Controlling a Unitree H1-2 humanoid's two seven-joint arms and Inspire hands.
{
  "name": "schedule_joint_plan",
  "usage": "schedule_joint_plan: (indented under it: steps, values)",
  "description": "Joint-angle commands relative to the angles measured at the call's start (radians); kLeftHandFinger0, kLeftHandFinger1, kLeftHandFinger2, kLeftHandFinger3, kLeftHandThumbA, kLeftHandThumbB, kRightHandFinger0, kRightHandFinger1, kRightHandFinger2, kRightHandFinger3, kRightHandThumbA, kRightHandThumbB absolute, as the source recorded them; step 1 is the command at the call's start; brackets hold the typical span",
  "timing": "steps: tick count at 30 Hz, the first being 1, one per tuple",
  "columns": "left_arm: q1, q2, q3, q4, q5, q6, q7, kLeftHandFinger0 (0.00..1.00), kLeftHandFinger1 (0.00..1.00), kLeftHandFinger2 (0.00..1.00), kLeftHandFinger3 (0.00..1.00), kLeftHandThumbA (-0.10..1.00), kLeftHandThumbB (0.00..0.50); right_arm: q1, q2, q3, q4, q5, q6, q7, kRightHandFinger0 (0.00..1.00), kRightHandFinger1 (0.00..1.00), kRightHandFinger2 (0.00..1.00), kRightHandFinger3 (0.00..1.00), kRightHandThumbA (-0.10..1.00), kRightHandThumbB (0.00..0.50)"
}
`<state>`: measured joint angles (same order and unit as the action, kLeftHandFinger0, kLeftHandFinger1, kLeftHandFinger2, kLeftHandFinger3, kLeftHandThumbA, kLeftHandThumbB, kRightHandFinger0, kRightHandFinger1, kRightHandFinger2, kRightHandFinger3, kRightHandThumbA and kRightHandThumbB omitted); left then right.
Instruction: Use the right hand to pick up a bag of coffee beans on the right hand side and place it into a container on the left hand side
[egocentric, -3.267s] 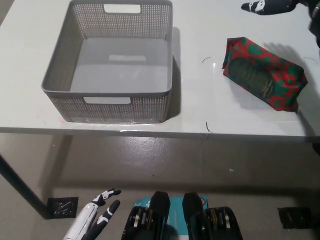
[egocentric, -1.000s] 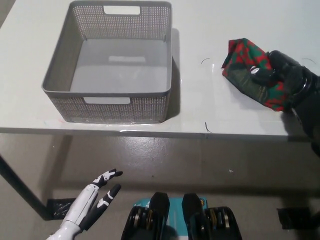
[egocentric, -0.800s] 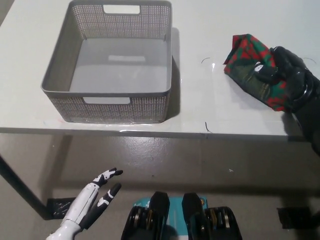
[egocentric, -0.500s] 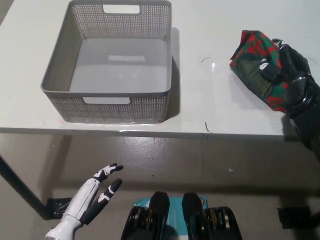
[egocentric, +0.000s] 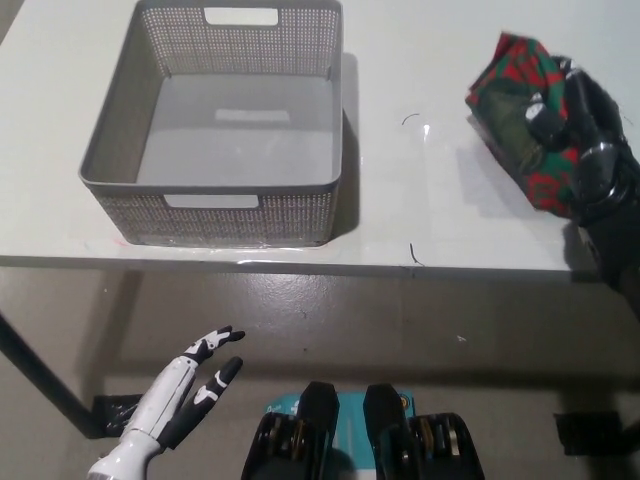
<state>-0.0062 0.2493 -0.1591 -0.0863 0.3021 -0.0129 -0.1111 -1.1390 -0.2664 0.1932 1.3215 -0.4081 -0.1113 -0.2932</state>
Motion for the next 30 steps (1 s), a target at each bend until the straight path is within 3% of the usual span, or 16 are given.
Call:
schedule_joint_plan:
  steps: [1,3,6,8,16,18,21,25,26,28,30]
  values:
    - [0.001,0.017,0.011,-0.034,0.006,-0.005,-0.005,1.0,1.0,1.0,1.0,1.0,0.142,-0.181,-0.019,-0.021,-0.138,0.022,-0.049,-0.05,0.0,0.47,0.89,0.92,-0.1,0.145]
    - [0.001,0.018,0.011,-0.034,0.007,-0.004,-0.005,1.0,1.0,1.0,1.0,1.0,0.148,-0.2,-0.011,-0.024,-0.197,0.021,-0.02,-0.033,0.0,0.49,0.89,1.0,-0.1,0.121]
    - [0.002,0.017,0.007,-0.033,0.013,-0.007,-0.004,1.0,1.0,1.0,1.0,1.0,0.148,-0.216,0.006,-0.033,-0.289,0.025,0.018,-0.013,0.0,0.51,0.9,1.0,-0.1,0.119]
    - [0.0,0.016,0.005,-0.031,0.012,-0.008,-0.006,1.0,1.0,1.0,1.0,1.0,0.156,-0.231,0.022,-0.02,-0.368,0.01,0.003,-0.005,0.0,0.5,0.85,0.96,-0.1,0.141]
    - [0.002,0.007,-0.014,-0.032,0.021,-0.003,-0.01,1.0,1.0,1.0,1.0,1.0,0.14,-0.231,0.117,-0.003,-0.656,0.008,0.076,0.071,0.0,0.42,0.81,0.99,-0.1,0.141]
    - [0.024,0.0,-0.024,-0.03,0.015,-0.011,-0.012,1.0,1.0,1.0,1.0,1.0,0.132,-0.217,0.169,0.004,-0.732,0.015,0.117,0.105,0.02,0.46,0.82,0.95,-0.1,0.18]
    - [0.025,0.001,-0.036,-0.026,0.021,-0.024,-0.013,1.0,1.0,1.0,1.0,1.0,0.119,-0.212,0.215,0.017,-0.774,0.004,0.152,0.123,0.0,0.4,0.79,0.89,-0.1,0.19]
    - [0.01,-0.004,-0.049,-0.023,0.041,-0.018,-0.01,1.0,1.0,1.0,1.0,1.0,0.124,-0.233,0.271,0.028,-0.741,0.006,0.144,0.131,0.0,0.41,0.83,0.93,-0.1,0.185]
    - [0.011,-0.006,-0.05,-0.023,0.043,-0.017,-0.008,1.0,1.0,1.0,1.0,1.0,0.131,-0.237,0.283,0.033,-0.728,0.001,0.142,0.127,0.05,0.41,0.8,0.92,-0.1,0.195]
    - [0.011,-0.011,-0.057,-0.022,0.048,-0.016,-0.004,1.0,1.0,1.0,1.0,1.0,0.129,-0.239,0.303,0.043,-0.711,-0.01,0.138,0.123,0.04,0.33,0.72,0.91,-0.1,0.213]
    - [0.011,-0.006,-0.061,-0.026,0.052,-0.013,-0.007,1.0,1.0,1.0,1.0,1.0,0.114,-0.24,0.329,0.051,-0.672,-0.011,0.125,0.113,0.0,0.1,0.73,0.92,-0.1,0.182]
